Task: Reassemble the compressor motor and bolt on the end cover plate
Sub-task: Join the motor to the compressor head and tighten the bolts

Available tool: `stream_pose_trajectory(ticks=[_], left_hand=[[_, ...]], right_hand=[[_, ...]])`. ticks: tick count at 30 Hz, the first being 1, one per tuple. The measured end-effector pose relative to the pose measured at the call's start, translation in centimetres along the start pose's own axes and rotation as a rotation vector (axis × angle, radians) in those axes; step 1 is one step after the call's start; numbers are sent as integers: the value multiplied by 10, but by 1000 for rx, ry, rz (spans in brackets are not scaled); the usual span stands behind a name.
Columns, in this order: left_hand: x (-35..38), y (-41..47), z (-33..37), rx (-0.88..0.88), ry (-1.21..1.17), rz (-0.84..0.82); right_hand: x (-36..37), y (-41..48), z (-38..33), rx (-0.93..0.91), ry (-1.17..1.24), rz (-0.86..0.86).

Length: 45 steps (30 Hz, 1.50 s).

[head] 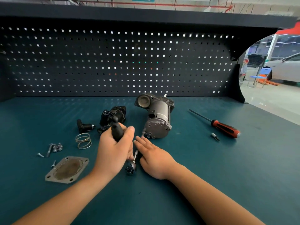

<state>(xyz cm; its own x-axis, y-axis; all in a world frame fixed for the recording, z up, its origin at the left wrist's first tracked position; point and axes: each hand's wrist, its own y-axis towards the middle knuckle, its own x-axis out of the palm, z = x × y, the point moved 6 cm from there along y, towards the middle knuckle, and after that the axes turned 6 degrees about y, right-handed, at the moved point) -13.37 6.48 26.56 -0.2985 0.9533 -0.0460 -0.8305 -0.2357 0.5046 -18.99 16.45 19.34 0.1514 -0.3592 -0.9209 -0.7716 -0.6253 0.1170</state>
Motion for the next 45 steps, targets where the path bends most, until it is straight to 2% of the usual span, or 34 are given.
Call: stream_pose_trajectory(ticks=[6,8,10,13,15,16,18,20,22,25,29,32,35,38,40,42,45], left_hand=[[-12,5,-11,-106,-126,73],[-15,5,-16,-154,-173,93],[-19,6,-21,-211,-218,122],[-20,4,-25,-244,-254,125],[-18,1,-26,-247,-267,107],[-16,-1,-27,-250,-274,98],[-15,-3,-27,-253,-285,85],[-16,-2,-27,-266,-277,64],[-18,-2,-27,-303,-273,40],[-22,-2,-28,-388,-322,77],[-36,0,-28,-562,-551,187],[-49,-2,-23,-629,-705,153],[-64,-9,-9,-519,-680,44],[-82,-13,14,-259,-531,-73],[-96,-13,25,-145,-439,-132],[-118,-10,25,-76,-338,-121],[-164,-6,19,47,-31,20]], right_hand=[[2,0,1,1,-21,0],[-5,-1,0,-18,-44,82],[-24,-4,-9,-62,-47,324],[-56,-9,-16,-96,-89,790],[-65,0,-18,-51,-154,875],[-67,9,-18,-4,-166,851],[-65,33,-13,110,-166,697],[-58,55,-2,238,-244,518],[-54,65,8,324,-347,422],[-53,66,15,312,-464,430],[-55,64,15,282,-464,442],[-60,61,15,258,-470,455],[-65,52,19,247,-458,458],[-68,42,24,230,-449,447],[-71,35,27,220,-442,452],[-73,27,27,207,-431,475],[-76,17,28,183,-422,517]])
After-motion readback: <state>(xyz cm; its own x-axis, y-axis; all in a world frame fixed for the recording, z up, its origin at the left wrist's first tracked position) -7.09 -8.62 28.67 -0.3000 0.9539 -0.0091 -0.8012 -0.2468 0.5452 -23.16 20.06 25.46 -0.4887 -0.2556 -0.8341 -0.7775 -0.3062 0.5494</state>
